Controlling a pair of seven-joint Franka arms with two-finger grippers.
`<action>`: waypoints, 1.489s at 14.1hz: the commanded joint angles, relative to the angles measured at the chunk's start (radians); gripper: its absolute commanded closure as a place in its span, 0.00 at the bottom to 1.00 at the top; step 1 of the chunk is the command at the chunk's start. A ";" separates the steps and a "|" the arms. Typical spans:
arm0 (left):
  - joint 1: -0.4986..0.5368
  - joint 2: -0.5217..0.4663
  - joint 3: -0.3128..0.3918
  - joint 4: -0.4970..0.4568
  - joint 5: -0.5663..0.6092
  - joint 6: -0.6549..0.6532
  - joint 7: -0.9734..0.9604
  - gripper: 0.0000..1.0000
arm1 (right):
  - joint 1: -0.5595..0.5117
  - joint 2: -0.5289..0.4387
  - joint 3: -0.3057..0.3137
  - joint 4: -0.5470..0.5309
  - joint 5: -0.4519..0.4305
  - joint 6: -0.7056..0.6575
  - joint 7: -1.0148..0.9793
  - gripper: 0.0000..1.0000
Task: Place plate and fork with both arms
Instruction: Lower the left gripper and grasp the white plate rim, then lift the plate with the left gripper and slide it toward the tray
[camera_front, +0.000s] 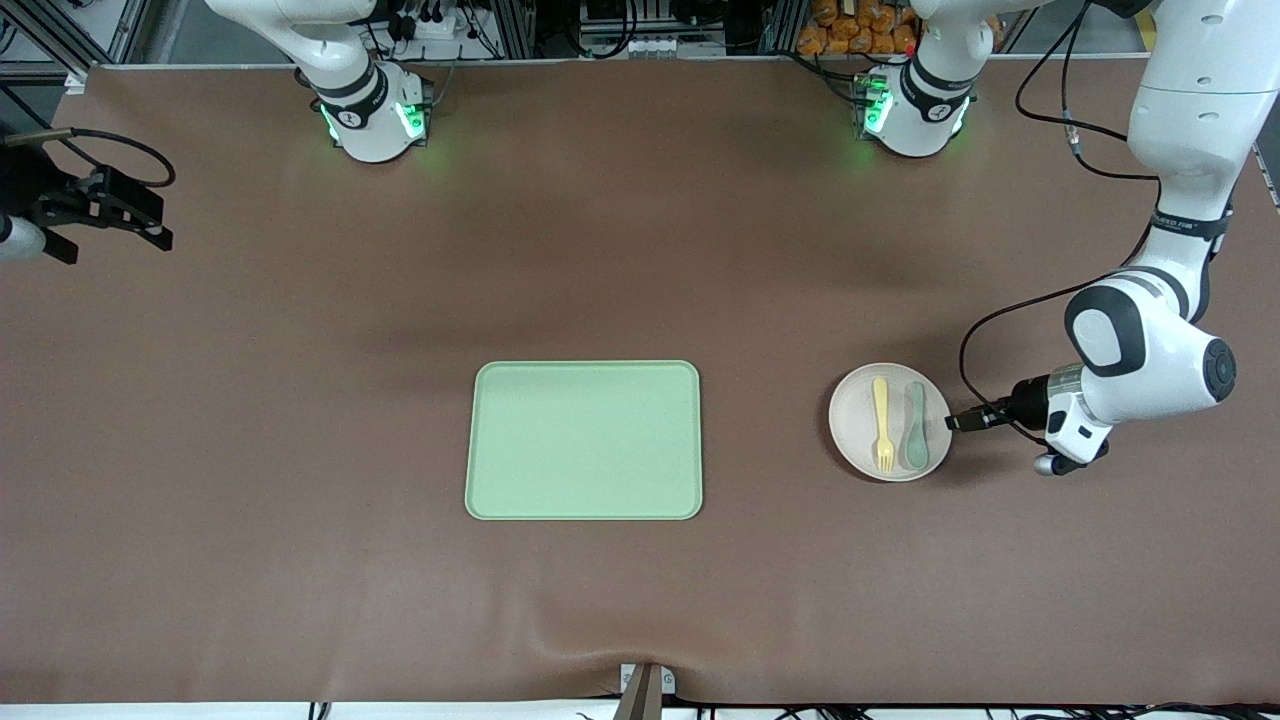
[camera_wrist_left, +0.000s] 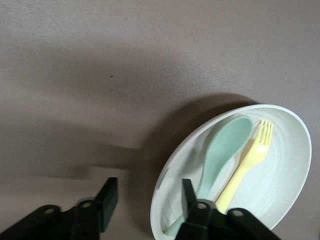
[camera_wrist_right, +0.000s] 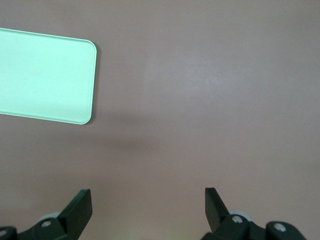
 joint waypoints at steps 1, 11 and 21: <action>-0.006 0.004 -0.005 0.000 -0.025 0.014 0.022 0.51 | 0.002 0.006 -0.006 0.016 0.001 -0.013 0.002 0.00; -0.005 0.037 -0.028 0.006 -0.056 0.043 0.042 0.77 | 0.002 0.006 -0.006 0.016 0.001 -0.013 0.000 0.00; -0.003 0.034 -0.055 0.020 -0.056 0.040 0.067 1.00 | 0.002 0.006 -0.006 0.016 0.001 -0.013 0.000 0.00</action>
